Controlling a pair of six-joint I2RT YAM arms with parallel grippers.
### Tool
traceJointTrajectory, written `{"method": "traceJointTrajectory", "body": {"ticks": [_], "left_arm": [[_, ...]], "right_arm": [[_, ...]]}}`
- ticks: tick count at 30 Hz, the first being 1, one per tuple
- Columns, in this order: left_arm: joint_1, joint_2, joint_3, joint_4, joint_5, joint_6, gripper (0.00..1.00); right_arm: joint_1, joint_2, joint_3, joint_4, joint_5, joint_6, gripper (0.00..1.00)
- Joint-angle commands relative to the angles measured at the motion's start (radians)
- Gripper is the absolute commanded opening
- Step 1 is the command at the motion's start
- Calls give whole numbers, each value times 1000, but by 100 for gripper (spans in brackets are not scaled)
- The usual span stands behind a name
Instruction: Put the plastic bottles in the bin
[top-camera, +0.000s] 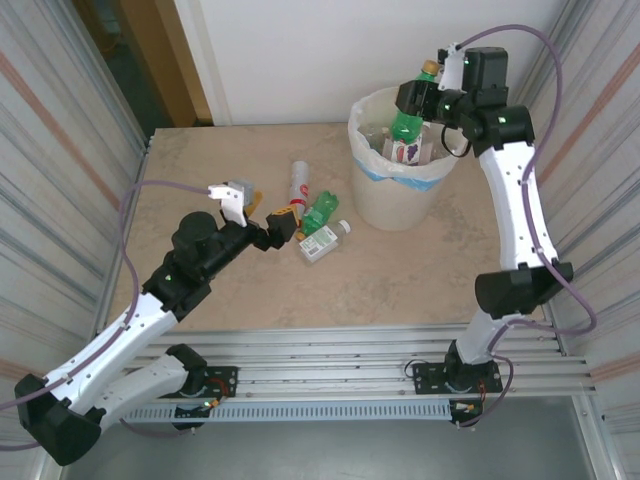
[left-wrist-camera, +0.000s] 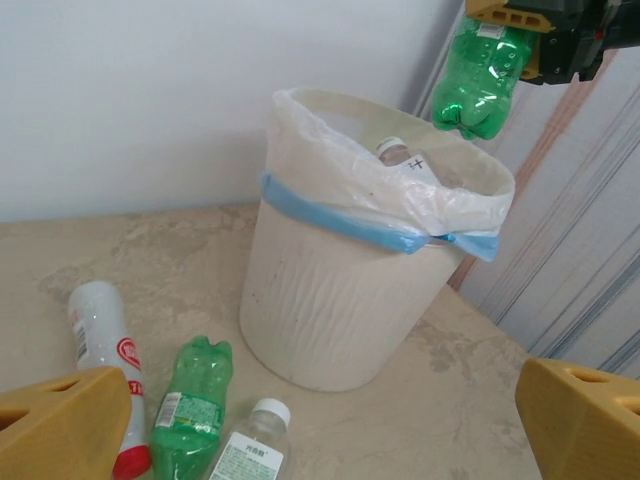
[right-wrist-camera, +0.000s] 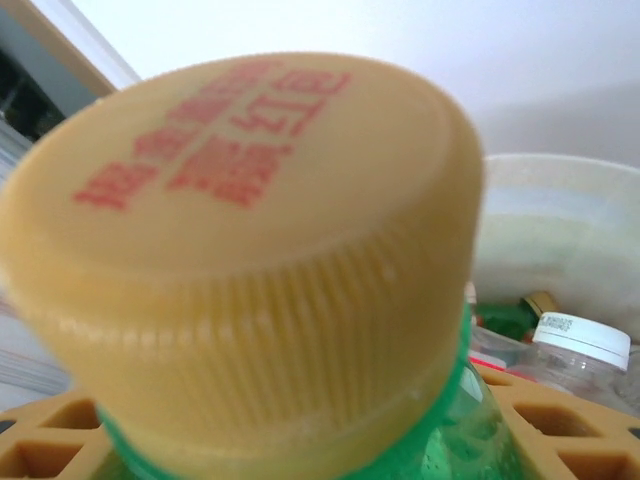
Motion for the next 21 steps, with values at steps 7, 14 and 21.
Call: {"method": "traceJointTrajectory", "body": {"ticks": [7,14,21], "left_arm": [[-5,-12,-2,-46,-57,-8,99],[-1,-9,-4,-51,-55,-13,99],[1,-4,1,-55,-53,-18,99]], "right_arm": [[1,151,122,-178,102,-81,46],[25,241,178,-271,205,-121,59],[44,292,258,-291,257,-144,84]]}}
